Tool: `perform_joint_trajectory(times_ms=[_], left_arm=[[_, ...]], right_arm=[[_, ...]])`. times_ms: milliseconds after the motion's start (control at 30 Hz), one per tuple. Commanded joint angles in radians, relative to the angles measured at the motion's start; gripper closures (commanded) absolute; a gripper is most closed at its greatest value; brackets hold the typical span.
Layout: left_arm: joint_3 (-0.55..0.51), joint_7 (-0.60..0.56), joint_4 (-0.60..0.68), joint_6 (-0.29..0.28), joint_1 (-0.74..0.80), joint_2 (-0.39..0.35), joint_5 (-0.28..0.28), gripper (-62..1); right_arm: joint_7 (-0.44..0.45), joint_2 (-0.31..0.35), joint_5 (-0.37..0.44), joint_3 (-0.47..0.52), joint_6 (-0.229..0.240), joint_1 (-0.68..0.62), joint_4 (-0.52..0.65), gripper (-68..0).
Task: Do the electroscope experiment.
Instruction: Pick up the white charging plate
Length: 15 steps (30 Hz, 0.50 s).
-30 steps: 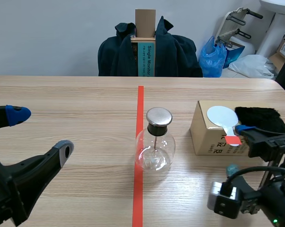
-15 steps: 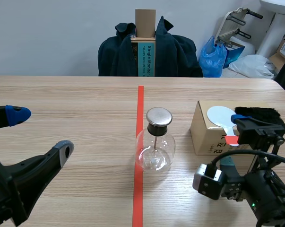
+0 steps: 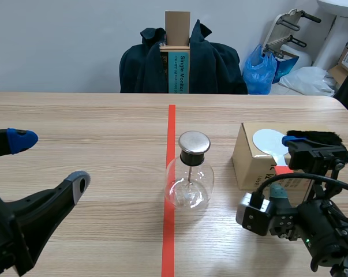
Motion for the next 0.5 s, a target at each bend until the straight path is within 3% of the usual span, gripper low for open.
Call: perform_joint_trajectory(times_ms=[0, 267, 467], left_arm=[[-0.004, -0.014, 0.018, -0.002, -0.003, -0.002, -0.007, -62.3], [-0.004, -0.014, 0.018, -0.002, -0.003, -0.002, -0.007, -62.3], [-0.004, -0.014, 0.018, -0.002, -0.003, -0.002, -0.007, -62.3]], right_arm=[[-0.008, 0.019, -0.001, 0.014, -0.013, 0.009, 0.021, -59.9], [-0.008, 0.018, -0.001, 0.014, -0.013, 0.009, 0.021, -21.4], [-0.012, 0.019, -0.001, 0.014, -0.014, 0.009, 0.021, -7.4]])
